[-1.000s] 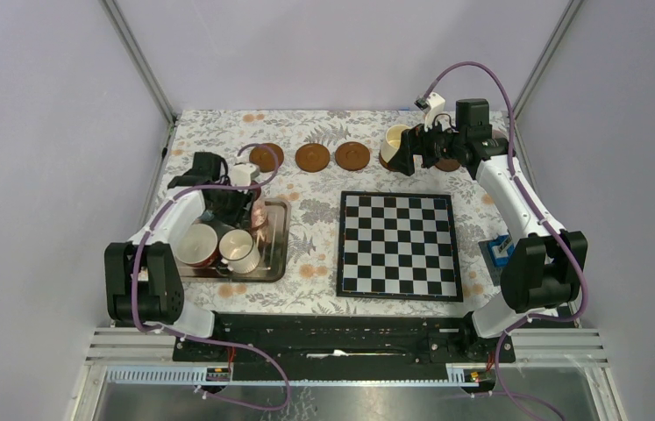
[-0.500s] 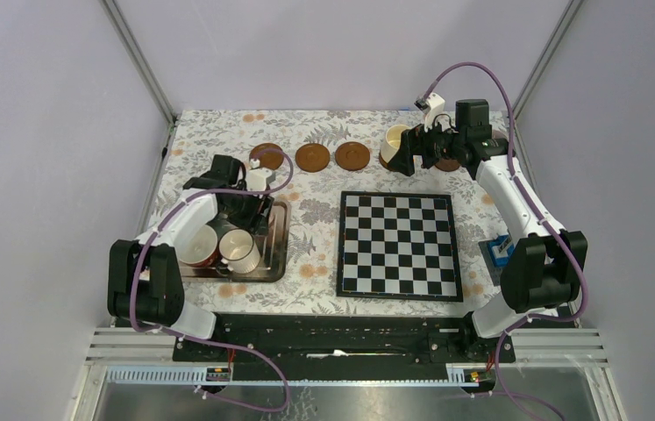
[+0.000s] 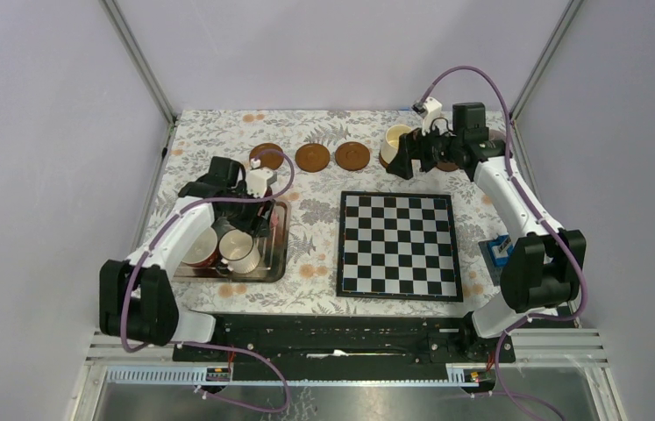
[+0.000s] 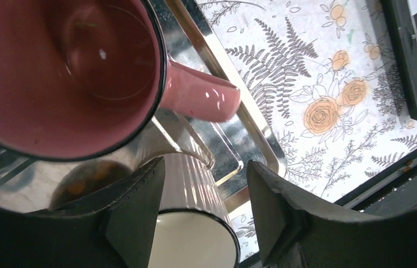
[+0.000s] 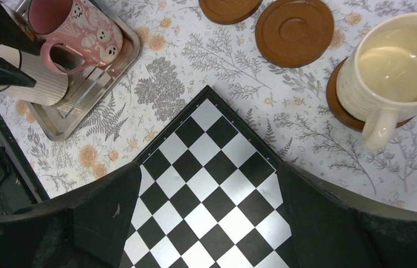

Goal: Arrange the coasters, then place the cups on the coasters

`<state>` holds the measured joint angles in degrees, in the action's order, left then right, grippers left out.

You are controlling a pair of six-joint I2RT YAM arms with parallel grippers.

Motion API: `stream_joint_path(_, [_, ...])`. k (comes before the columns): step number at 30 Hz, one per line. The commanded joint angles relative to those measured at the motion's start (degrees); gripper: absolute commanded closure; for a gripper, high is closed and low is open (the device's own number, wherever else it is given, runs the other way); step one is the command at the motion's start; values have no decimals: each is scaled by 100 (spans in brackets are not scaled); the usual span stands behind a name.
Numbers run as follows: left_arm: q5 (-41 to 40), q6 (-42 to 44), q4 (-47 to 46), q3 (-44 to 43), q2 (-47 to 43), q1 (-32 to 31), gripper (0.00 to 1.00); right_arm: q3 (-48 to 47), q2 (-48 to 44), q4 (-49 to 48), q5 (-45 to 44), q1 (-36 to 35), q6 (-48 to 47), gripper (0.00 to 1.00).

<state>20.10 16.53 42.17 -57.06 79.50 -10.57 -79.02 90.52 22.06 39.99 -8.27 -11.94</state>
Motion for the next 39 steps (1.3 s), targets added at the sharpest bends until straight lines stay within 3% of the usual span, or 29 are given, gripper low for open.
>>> stream_joint_path(1, [-46, 21, 71, -136, -617, -7, 39, 139, 33, 115, -216, -327, -130, 1])
stream_joint_path(9, [-119, -649, 106, -938, -1077, 105, 30, -244, 500, 346, -1475, -1509, -53, 8])
stream_joint_path(18, [154, -2128, -230, -1630, -1062, 1469, 15, -1353, 1521, 350, -2814, -3415, 837, 9])
stream_joint_path(24, [92, -2531, -385, -1682, -1025, 1861, 7, -2283, 2429, 645, -3314, -4335, 1020, 9])
stream_joint_path(32, [88, -2671, -413, -1814, -949, 2121, 6, -3008, 3199, 655, -4092, -4915, 1159, 12])
stream_joint_path(39, [87, -2691, -470, -1727, -1136, 2131, 5, -3556, 3836, 605, -4575, -5044, 1407, 27])
